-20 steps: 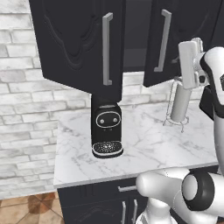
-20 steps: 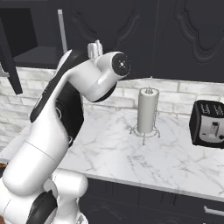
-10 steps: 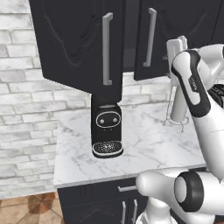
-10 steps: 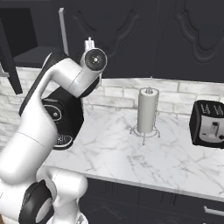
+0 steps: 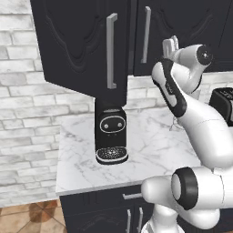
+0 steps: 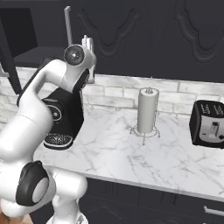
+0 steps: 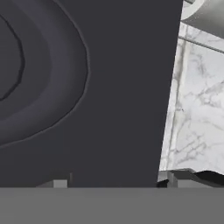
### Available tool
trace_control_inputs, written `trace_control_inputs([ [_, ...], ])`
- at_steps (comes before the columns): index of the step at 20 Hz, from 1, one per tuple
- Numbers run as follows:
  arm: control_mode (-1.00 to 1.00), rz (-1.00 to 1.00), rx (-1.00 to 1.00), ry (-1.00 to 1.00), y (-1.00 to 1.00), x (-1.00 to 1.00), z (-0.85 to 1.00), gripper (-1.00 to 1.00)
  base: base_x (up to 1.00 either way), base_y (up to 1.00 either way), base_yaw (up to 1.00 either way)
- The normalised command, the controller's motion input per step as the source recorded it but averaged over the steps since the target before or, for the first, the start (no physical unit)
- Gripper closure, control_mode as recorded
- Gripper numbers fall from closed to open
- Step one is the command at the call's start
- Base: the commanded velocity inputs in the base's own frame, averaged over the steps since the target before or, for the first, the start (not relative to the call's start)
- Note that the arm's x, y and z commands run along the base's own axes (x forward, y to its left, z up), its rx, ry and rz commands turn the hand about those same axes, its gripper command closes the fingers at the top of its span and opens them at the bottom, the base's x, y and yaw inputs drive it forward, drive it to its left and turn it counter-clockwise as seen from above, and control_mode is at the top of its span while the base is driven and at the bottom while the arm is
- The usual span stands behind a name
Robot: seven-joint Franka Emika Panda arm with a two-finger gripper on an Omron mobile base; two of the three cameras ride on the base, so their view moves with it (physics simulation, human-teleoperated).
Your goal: Close all open cabinet doors.
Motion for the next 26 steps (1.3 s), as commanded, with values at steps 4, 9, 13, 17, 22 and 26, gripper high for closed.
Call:
trace_control_inputs([
  [4, -1.0, -0.16, -0.03, 0.0, -0.16, 0.37, -0.1, -1.0, 0.0, 0.0, 0.0],
  [9, -1.0, -0.08, 0.0, -0.01, -0.16, 0.08, -0.06, -1.0, 0.0, 0.0, 0.0],
  [13, -1.0, 0.0, 0.0, -0.18, -0.15, -0.45, -0.01, -1.0, 0.0, 0.0, 0.0],
  [17, -1.0, 0.03, 0.0, -0.24, -0.05, -0.64, 0.0, -1.0, 0.0, 0.0, 0.0],
  [22, -1.0, 0.1, 0.0, -0.13, 0.0, -0.67, 0.0, -1.0, 0.0, 0.0, 0.0],
  [26, -1.0, 0.15, 0.0, -0.11, 0.0, -0.7, 0.0, -1.0, 0.0, 0.0, 0.0],
])
